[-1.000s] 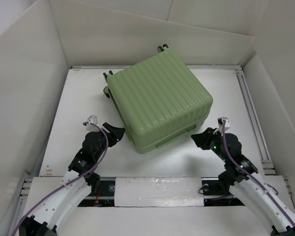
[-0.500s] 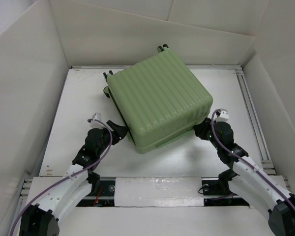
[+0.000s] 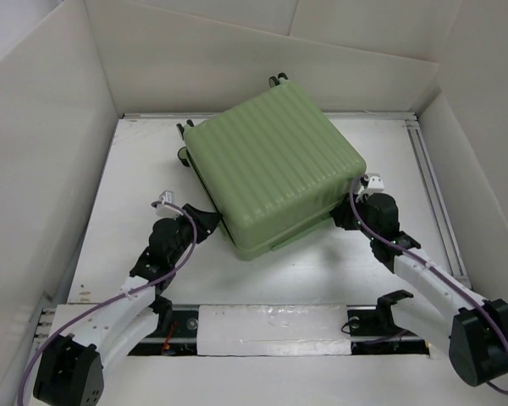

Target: Pack the luggage

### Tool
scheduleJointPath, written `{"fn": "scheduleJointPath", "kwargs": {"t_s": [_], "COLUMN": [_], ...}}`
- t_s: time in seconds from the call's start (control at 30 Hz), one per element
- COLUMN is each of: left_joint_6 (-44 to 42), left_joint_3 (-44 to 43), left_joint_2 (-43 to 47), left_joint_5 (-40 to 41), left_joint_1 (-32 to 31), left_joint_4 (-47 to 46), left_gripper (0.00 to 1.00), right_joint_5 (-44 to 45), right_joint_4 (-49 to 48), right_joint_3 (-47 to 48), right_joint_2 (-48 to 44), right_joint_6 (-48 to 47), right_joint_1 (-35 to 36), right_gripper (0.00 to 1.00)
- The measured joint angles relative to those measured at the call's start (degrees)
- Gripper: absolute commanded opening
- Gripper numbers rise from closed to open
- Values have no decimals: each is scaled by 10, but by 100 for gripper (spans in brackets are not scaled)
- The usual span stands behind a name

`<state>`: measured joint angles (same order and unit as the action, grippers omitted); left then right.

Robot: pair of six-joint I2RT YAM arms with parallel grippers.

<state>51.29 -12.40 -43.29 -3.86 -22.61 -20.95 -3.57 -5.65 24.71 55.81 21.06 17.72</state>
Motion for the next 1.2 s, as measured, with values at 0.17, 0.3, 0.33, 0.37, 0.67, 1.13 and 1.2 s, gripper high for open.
{"fn": "scheduleJointPath", "kwargs": {"t_s": [0.17,0.3,0.33,0.37,0.67,1.13,1.2], "left_joint_6": [-6,-20,-24,-24,-54,-64,-64], "left_joint_3": [5,5,5,6,35,45,45], "left_joint_2": [8,12,14,16,96,-43,-62], "left_joint_5": [10,17,20,21,28,-75,-82], "left_joint_1": [-2,-2,-2,-2,-2,-47,-47], "left_joint_4": [-2,2,12,13,89,30,17], "left_gripper": [34,33,31,31,28,26,26], "right_joint_5": [-9,-9,-7,-5,40,72,88], "right_joint_4": [0,-3,-5,-8,-27,37,39], "right_joint_3": [3,4,4,4,-6,26,26], "right_joint_2": [1,1,1,1,-12,-116,-110], "right_joint_6": [-32,-47,-49,-51,-65,4,22], "right_joint_1": [0,2,2,3,23,191,242], "right_gripper": [37,30,27,22,0,0,0]}}
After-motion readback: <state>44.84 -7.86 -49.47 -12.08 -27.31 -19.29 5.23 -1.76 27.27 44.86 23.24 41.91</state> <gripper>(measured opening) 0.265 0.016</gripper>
